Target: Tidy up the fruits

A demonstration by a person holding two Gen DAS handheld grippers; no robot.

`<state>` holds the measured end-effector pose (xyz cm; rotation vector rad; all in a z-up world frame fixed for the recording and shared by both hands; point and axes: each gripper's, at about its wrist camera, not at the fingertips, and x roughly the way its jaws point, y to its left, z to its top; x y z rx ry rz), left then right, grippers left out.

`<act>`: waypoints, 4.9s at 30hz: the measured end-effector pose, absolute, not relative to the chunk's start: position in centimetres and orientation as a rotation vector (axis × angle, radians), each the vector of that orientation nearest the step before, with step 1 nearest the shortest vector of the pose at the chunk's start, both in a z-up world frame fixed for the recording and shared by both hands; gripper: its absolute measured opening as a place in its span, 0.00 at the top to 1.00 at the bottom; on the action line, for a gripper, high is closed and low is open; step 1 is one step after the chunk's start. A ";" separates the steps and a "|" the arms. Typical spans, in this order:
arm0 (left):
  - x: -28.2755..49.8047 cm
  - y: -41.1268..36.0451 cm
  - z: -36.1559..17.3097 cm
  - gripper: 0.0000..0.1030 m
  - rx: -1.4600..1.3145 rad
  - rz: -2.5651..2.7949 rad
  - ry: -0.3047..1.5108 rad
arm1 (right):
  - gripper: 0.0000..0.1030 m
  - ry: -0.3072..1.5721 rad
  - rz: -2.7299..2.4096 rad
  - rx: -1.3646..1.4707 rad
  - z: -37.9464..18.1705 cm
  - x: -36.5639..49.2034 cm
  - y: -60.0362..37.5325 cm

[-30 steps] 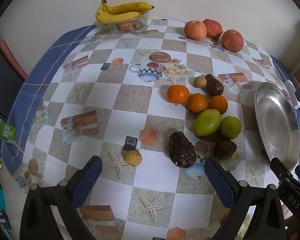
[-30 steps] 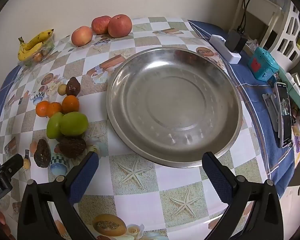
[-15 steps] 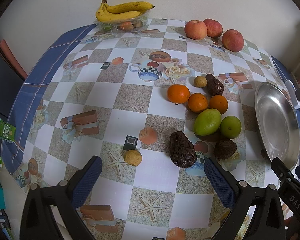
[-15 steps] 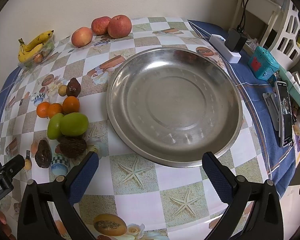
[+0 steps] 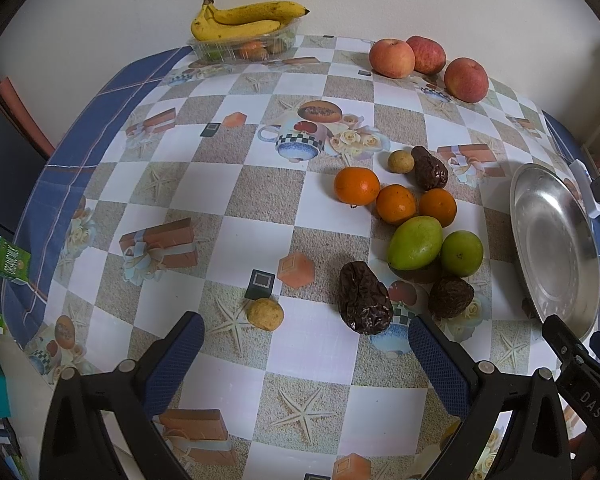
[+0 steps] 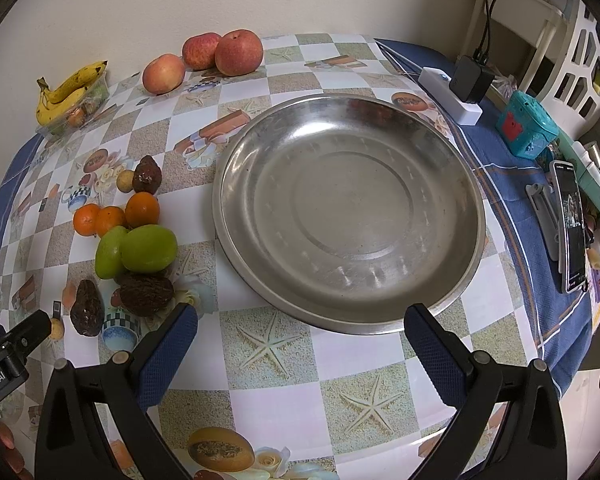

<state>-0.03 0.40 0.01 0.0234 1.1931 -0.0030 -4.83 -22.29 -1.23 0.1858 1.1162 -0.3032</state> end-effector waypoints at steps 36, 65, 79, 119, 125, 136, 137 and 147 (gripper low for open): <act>-0.1 0.4 -0.2 0.00 0.018 -0.007 1.197 | 0.00 1.118 -0.301 0.190 -1.2 -4.9 -22.4; 1.0 5.3 1.4 0.00 -0.158 -0.011 1.141 | 0.00 1.062 -0.164 0.164 0.7 -3.8 -18.9; 2.2 9.0 -0.1 0.02 -0.148 -0.062 1.147 | 0.29 1.110 0.008 0.205 0.8 -0.3 -12.8; 2.6 9.7 -6.0 0.72 -0.306 -0.155 1.308 | 0.64 1.337 0.118 0.301 -6.0 1.9 -9.3; 3.5 9.5 -3.1 0.72 -0.335 -0.146 1.274 | 0.64 1.271 0.133 0.343 -2.8 2.0 -10.1; 9.2 2.9 2.1 0.72 -0.273 -0.167 1.228 | 0.64 1.091 0.016 0.257 3.7 5.9 -13.9; 9.5 2.3 2.3 0.72 -0.266 -0.170 1.224 | 0.64 1.086 0.000 0.255 3.8 6.4 -14.6; 12.1 -7.1 1.5 0.72 -0.186 -0.288 1.235 | 0.64 1.101 -0.148 0.342 2.3 9.2 -23.9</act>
